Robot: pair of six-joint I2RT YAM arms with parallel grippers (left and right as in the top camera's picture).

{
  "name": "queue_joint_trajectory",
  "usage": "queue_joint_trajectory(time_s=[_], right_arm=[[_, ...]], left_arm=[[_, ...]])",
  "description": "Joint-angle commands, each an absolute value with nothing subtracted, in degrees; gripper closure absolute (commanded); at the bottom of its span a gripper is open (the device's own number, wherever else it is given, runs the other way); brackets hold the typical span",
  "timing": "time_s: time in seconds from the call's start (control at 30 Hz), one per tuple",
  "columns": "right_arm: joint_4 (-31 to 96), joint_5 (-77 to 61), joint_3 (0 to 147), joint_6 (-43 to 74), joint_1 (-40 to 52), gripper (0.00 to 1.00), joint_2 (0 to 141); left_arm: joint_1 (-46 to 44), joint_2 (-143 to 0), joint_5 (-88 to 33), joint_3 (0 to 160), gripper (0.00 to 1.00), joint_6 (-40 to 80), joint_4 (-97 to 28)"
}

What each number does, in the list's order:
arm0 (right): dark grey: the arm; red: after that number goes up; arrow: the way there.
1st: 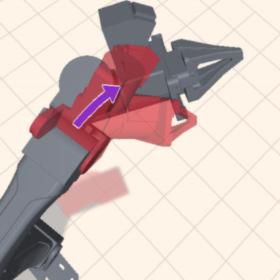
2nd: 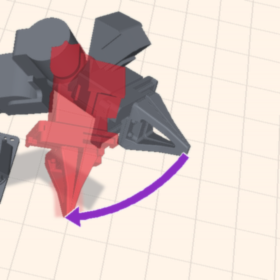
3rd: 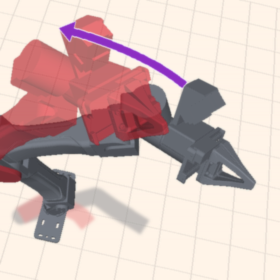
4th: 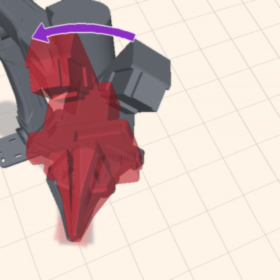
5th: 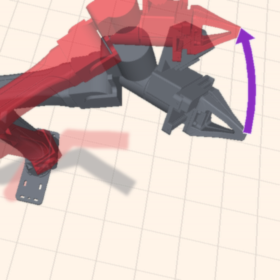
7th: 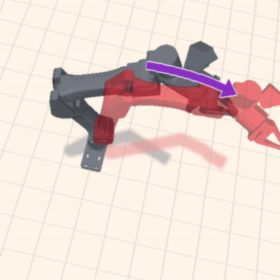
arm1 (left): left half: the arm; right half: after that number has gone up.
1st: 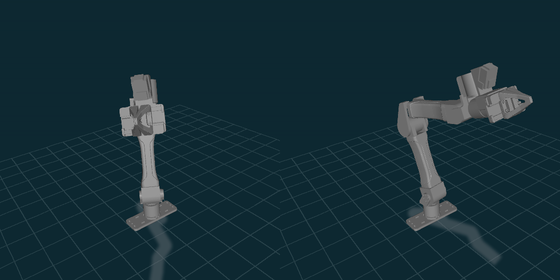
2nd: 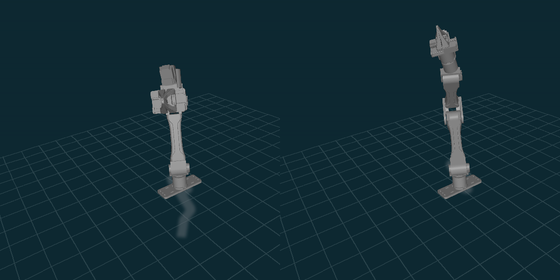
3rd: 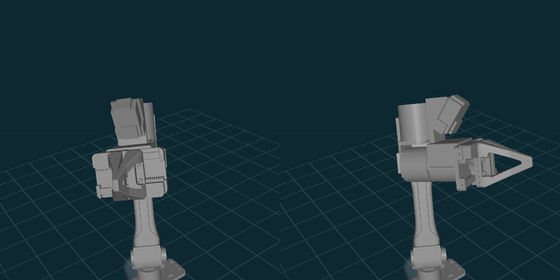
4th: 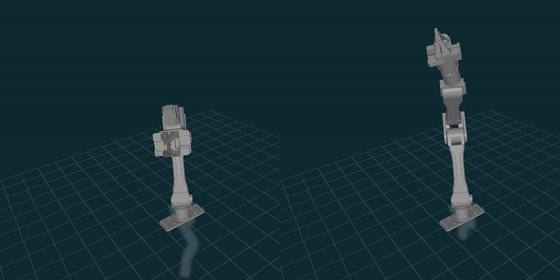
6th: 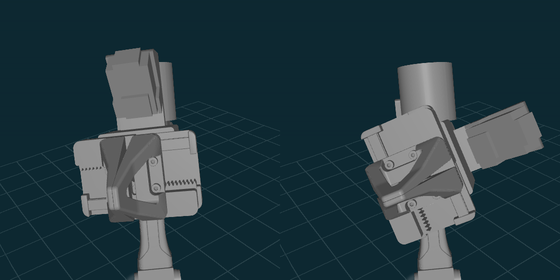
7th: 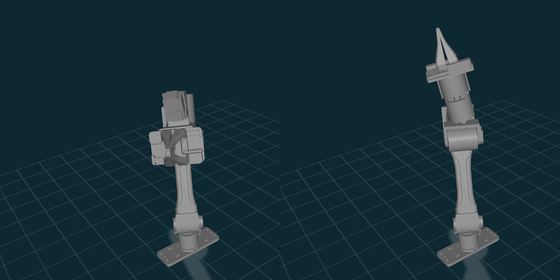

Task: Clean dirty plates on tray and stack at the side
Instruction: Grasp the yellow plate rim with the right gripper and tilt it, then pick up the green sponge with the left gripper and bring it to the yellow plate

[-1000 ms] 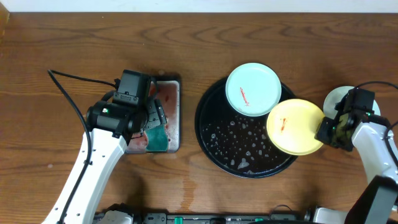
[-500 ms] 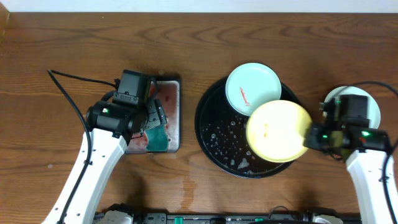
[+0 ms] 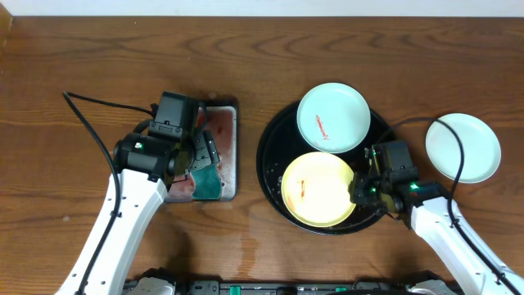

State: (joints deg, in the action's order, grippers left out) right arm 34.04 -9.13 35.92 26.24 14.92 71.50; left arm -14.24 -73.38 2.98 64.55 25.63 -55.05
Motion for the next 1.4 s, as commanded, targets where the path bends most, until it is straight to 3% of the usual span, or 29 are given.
queue_joint_trajectory(time_s=[0.0, 0.17, 0.47, 0.6, 0.73, 0.8, 0.93, 0.97, 1.27, 1.3, 1.33, 1.37], right_arm=[[36.2, -7.5, 41.8, 17.8, 14.6, 0.67, 70.7], [45.1, -7.6, 51.7, 7.3, 13.8, 0.66, 70.7], [50.2, -11.1, 54.7, 6.2, 13.9, 0.66, 70.8], [50.2, -11.4, 54.7, 6.2, 14.0, 0.66, 70.8], [50.6, -11.5, 54.7, 6.2, 14.0, 0.66, 70.8], [50.6, -11.5, 54.6, 6.2, 14.0, 0.66, 70.8], [50.7, -11.5, 54.6, 6.2, 14.0, 0.66, 70.8], [50.8, -11.5, 54.6, 6.2, 14.0, 0.67, 70.8], [51.3, -11.5, 54.6, 6.2, 14.0, 0.68, 70.8], [51.4, -11.5, 54.6, 6.2, 14.0, 0.68, 70.8], [51.5, -11.5, 54.6, 6.2, 14.0, 0.68, 70.8], [51.7, -11.5, 54.6, 6.2, 14.0, 0.68, 70.8]], left_arm=[[-13.9, -73.4, 3.5, 65.9, 0.17, 25.5, -55.0], [-13.9, -73.6, 0.0, 65.4, 0.17, 26.8, -56.4], [-14.0, -80.0, 0.7, 55.1, 0.19, 27.7, -47.3], [-14.0, -86.1, 0.7, 53.0, 0.35, 26.2, -40.6], [-14.0, -93.4, 0.7, 52.9, 0.37, 28.2, -37.5], [-14.0, -97.6, 0.7, 52.9, 0.47, 28.2, -36.0], [-14.0, -102.1, 0.1, 53.0, 0.86, 28.3, -34.7], [-14.0, -102.3, -0.2, 53.1, 0.92, 28.3, -34.8], [-14.0, -94.1, -0.9, 56.5, 0.92, 25.8, -39.4], [-14.0, -92.6, -0.8, 56.6, 0.83, 25.5, -39.8], [-14.0, -91.2, -0.8, 56.6, 0.63, 25.3, -40.4], [-14.0, -90.2, -0.8, 56.6, 0.53, 25.3, -41.0]])
